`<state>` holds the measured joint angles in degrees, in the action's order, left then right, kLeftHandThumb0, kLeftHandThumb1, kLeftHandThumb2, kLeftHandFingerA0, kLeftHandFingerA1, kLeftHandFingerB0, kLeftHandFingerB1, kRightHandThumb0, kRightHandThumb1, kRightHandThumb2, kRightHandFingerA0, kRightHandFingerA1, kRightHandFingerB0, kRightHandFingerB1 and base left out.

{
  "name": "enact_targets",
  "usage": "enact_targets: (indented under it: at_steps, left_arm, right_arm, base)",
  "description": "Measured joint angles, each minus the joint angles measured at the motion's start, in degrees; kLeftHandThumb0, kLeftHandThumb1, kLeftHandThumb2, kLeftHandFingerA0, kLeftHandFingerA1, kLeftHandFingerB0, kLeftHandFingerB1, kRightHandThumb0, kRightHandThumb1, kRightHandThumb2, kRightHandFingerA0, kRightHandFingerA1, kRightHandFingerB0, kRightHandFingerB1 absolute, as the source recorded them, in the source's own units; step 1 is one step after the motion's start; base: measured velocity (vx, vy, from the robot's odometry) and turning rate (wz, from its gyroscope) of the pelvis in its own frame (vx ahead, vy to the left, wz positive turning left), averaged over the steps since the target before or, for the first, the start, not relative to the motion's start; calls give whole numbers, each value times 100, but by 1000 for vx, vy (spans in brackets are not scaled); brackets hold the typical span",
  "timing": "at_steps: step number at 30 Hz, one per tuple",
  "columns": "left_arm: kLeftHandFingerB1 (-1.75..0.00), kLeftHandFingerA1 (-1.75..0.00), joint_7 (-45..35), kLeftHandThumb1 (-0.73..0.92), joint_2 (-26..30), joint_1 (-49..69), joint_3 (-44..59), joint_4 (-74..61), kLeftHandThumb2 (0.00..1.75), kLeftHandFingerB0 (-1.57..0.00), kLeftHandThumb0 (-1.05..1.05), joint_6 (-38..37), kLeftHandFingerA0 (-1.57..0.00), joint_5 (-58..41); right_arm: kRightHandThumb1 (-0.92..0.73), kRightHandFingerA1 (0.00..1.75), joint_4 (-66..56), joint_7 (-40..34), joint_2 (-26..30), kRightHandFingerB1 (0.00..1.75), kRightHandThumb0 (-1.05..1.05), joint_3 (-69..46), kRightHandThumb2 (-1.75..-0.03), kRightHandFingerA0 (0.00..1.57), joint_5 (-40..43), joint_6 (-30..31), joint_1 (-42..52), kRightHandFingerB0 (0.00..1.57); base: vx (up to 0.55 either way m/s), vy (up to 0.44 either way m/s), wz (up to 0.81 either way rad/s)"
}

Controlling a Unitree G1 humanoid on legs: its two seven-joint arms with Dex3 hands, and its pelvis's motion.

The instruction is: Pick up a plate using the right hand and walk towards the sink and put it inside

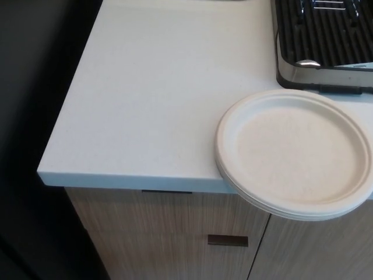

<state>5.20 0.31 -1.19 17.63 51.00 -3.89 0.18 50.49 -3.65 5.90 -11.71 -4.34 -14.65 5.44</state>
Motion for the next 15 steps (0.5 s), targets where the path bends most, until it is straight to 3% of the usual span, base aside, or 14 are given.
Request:
enact_targets:
  at_steps: [1,2,3,4,5,12,15]
  left_arm:
    - [-136,-154,20,81,-16,-4,40,2,175,-101,4,-17,-116,-17]
    - [-144,-159,47,46,-28,-6,90,7,175,-102,6,-35,-112,-36]
    - [-144,-160,66,45,-38,-6,130,16,175,-100,6,-67,-111,-52]
    - [-144,-160,73,45,-45,-6,152,21,175,-100,6,-88,-111,-61]
    - [-134,-152,81,71,-50,-6,174,27,172,-97,6,-103,-110,-72]
    - [-134,-151,132,79,-118,-7,307,106,175,-96,2,-293,-110,-142]
    - [-134,-149,154,73,-135,-11,326,130,167,-102,3,-330,-116,-147]
  right_arm:
    - [-57,60,3,-24,-20,55,7,-37,-78,100,10,-54,-5,67]
    - [-63,59,11,-57,-49,56,2,-86,-73,98,25,-123,-12,64]
    - [-62,59,25,-92,-75,56,3,-132,-74,98,35,-192,-16,64]
    - [-62,59,38,-113,-91,56,3,-160,-74,98,40,-232,-19,64]
    - [-62,59,52,-136,-109,56,3,-192,-73,99,46,-276,-21,64]
    - [-63,59,123,-286,-155,56,-2,-377,-72,98,135,-587,-53,65]
    - [-59,58,129,-319,-154,55,-2,-412,-75,98,162,-676,-51,65]
  base:
    - [0,0,0]
    - [0,0,0]
    - [0,0,0]
    - [0,0,0]
    - [0,0,0]
    - [0,0,0]
    - [0,0,0]
